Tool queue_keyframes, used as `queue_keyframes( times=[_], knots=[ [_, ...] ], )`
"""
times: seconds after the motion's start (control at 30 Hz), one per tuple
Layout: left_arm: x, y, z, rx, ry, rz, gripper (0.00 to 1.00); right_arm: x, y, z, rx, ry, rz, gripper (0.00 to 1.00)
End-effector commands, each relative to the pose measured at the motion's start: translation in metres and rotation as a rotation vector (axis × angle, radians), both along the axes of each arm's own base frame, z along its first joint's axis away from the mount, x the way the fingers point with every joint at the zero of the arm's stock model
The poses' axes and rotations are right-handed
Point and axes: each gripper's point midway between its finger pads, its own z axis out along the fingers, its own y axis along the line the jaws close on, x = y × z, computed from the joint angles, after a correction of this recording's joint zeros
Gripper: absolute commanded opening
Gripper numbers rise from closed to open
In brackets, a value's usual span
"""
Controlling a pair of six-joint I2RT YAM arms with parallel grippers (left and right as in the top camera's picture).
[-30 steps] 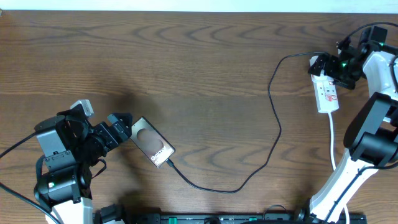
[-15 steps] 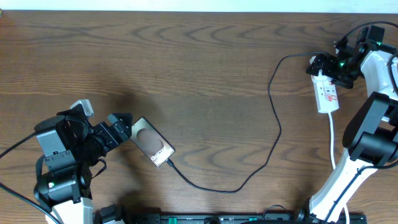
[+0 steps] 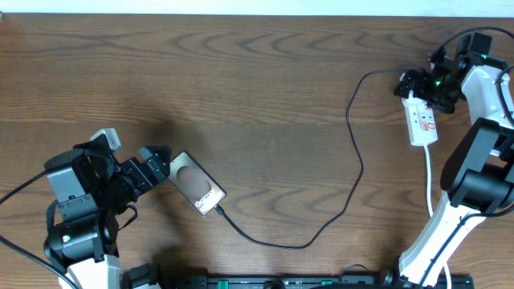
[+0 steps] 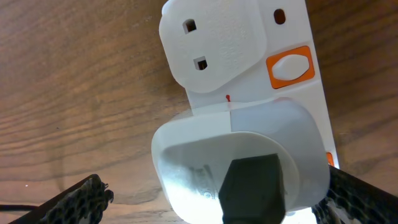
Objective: Plug charger to phone and switch on socket
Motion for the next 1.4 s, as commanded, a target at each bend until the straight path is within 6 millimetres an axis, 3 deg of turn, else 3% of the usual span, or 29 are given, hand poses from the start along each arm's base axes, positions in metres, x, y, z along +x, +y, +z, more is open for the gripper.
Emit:
queue_keyframes(
  times=[0.0,0.2,0.6,0.93,1.17,1.23,1.37],
  knots=[
    [0.000,0.001,0.001,0.011,-0.002,0.002,0.95,0.001,0.036,-0.006,0.074,0.007,0.068,0.99],
    [0.000,0.001,0.001,0.011,-0.002,0.002,0.95,0.001,0.040,-0.009,0.090,0.017,0.066,0.99],
    [0.000,0.001,0.001,0.011,-0.002,0.002,0.95,-0.001,0.072,-0.029,0.276,0.045,0.093,0.91],
    [0.000,0.001,0.001,0.011,-0.002,0.002,0.95,0.000,0.093,-0.027,0.316,0.050,0.117,0.89],
    [0.000,0.001,0.001,0.011,-0.002,0.002,0.95,-0.008,0.059,-0.034,0.143,0.112,0.037,0.99],
    [0.000,0.001,0.001,0.011,-0.002,0.002,0.95,-0.011,0.042,-0.025,0.083,0.110,0.009,0.99],
    [0.000,0.001,0.001,0.011,-0.002,0.002,0.95,-0.011,0.016,0.012,0.029,0.057,-0.092,0.99]
  ],
)
